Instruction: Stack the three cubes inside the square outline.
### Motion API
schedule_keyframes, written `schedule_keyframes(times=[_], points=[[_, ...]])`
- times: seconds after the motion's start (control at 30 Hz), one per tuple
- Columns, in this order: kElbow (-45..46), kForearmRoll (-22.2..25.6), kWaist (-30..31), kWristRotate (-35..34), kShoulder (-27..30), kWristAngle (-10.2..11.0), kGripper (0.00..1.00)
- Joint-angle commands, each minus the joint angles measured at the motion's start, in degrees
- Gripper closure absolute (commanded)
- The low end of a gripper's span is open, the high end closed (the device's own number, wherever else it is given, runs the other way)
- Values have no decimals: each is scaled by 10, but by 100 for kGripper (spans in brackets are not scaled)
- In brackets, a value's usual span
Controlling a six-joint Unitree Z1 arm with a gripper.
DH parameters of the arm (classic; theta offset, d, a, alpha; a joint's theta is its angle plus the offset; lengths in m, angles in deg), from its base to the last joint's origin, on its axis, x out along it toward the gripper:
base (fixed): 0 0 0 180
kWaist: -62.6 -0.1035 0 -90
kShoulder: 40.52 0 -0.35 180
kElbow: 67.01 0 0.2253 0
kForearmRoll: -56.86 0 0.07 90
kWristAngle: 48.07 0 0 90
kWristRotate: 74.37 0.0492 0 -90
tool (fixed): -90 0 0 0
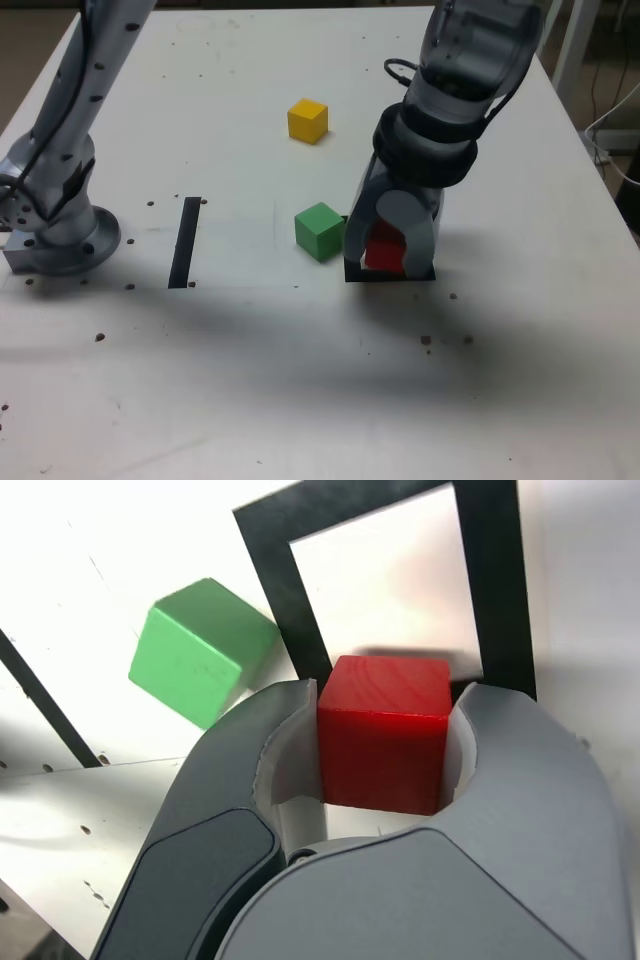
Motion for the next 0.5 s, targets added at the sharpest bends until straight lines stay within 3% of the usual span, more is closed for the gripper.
schedule_keyframes(times=[0.0,0.47], points=[[4,-5,-8,-2,5,-5,74],[23,-23,-47,-12,6,-18,74]])
